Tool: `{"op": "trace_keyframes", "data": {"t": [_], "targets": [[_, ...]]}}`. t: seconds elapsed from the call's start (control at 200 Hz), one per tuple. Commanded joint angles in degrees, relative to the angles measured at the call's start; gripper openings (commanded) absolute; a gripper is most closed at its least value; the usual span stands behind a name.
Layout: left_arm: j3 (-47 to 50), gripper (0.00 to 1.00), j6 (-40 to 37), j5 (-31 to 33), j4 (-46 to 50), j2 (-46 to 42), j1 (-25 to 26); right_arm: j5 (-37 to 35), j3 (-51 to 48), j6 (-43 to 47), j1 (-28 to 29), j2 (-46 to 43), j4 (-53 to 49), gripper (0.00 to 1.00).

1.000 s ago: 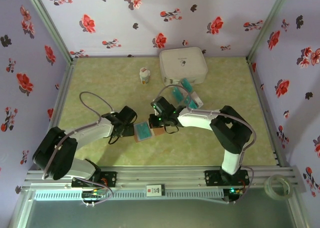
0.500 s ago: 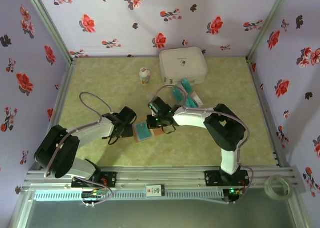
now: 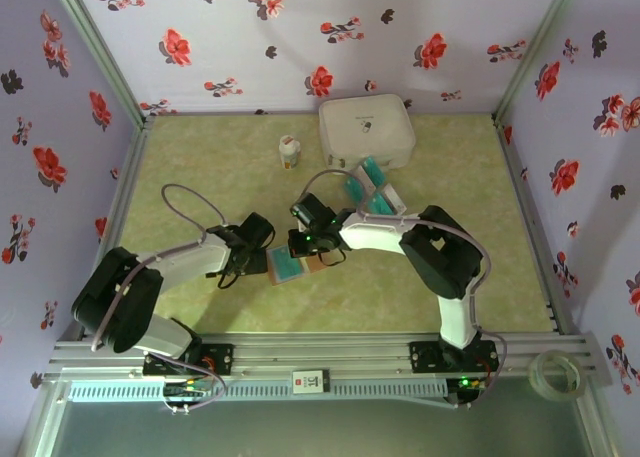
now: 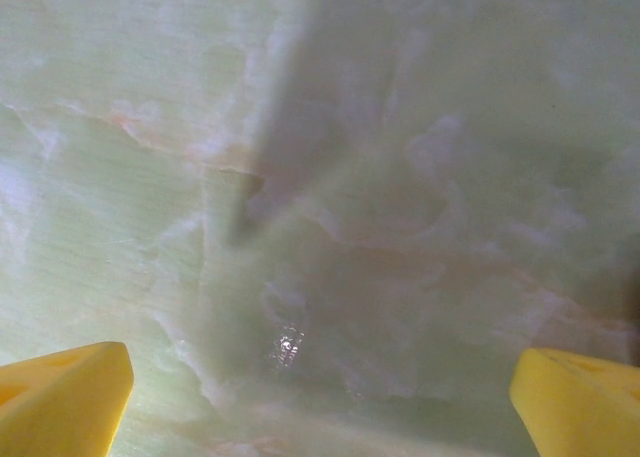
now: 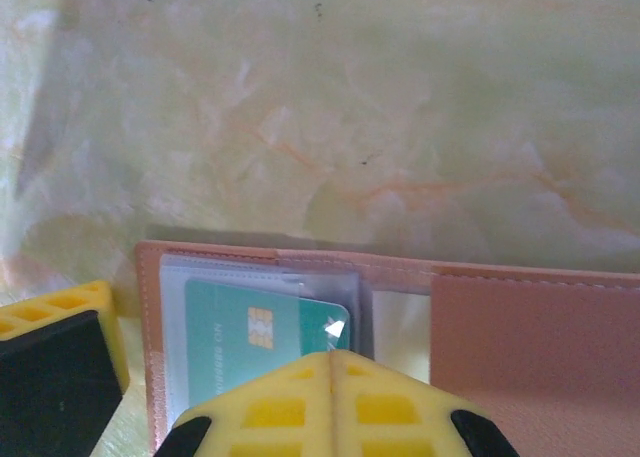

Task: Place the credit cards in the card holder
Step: Insert the credit card into the card slot.

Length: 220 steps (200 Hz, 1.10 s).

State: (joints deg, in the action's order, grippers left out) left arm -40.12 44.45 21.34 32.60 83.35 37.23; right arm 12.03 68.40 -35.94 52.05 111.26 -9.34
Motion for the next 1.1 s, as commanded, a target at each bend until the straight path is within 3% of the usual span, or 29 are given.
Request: {"op": "trace_keyframes", "data": {"t": [0.0, 0.295, 0.62, 1.095], "targets": [[0.48, 1.0, -0.68, -0.33, -1.22, 2.77, -0.38, 0.57, 1.98, 1.16, 0.92, 1.34, -1.29, 0.0], [0.81, 1.0, -0.77, -0.6, -1.46, 2.78, -0.35, 1.16, 3.32, 1.14, 1.91, 1.94, -1.54, 0.0], [0.83, 1.0, -1.05, -0.8, -1.65, 2.9, -0.39, -3.41, -0.5, 1.95, -0.13, -3.55, -2.43, 0.0], [0.55, 1.0, -1.78, -0.68, -1.66, 3.31, -0.32, -2.48, 0.4, 2.03, -0.56, 0.01, -2.79, 0.0]]}}
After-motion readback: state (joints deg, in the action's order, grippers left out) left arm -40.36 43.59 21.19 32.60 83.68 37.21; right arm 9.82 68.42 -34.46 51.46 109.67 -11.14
